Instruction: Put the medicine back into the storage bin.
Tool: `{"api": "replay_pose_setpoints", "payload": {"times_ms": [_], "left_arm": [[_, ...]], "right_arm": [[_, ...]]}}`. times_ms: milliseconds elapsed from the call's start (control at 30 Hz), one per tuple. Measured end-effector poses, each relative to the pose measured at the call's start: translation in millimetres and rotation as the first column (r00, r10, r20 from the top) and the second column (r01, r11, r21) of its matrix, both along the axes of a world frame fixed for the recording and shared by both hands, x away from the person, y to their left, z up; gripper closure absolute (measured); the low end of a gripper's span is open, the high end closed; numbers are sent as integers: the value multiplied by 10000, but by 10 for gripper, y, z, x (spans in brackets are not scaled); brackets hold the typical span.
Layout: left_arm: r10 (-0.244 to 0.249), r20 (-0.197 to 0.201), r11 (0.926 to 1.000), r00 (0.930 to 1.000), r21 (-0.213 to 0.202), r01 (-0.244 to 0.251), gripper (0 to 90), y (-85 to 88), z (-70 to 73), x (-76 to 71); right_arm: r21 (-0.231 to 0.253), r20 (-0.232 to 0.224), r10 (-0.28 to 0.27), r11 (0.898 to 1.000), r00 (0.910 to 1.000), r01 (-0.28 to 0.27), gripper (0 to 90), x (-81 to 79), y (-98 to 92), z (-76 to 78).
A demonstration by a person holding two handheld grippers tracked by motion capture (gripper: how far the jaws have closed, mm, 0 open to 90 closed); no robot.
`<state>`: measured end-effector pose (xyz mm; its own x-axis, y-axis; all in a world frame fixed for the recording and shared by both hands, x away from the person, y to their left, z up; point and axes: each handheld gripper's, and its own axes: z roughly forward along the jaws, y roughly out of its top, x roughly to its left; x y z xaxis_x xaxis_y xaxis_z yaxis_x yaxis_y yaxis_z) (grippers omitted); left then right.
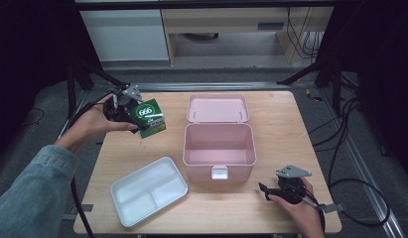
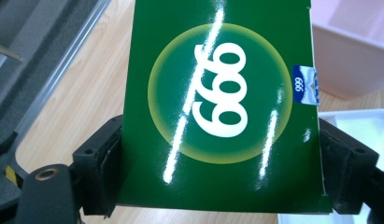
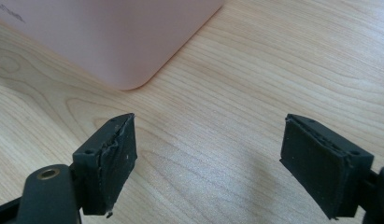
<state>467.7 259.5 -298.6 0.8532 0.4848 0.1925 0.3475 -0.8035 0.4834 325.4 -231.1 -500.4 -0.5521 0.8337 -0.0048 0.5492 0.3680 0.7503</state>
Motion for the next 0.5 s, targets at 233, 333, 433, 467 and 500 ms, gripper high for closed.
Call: {"api": "replay_pose_setpoints", "payload": {"times_ms": [233,333,433,467,500], "left_arm": [[-455,106,9990,9989,-30,455,162,-182,152,17],[-694,219,9975,9974,-78,695,163,-293,263,41],[-916,326,9958,9953,-16,916,163,-396,345,58],[-968,358,9953,9947,-42,970,163,-430,367,62],[-968,358,9953,9947,-42,970,163,-430,367,62]], "right_arm": [[-7,2,13,10000,10000,-13,186,3,9,-1],[22,5,7,10000,10000,-7,186,5,5,0],[54,-8,-18,10000,10000,18,186,3,5,3],[54,9,-8,10000,10000,8,186,3,4,4],[54,9,-8,10000,10000,8,186,3,4,4]]}}
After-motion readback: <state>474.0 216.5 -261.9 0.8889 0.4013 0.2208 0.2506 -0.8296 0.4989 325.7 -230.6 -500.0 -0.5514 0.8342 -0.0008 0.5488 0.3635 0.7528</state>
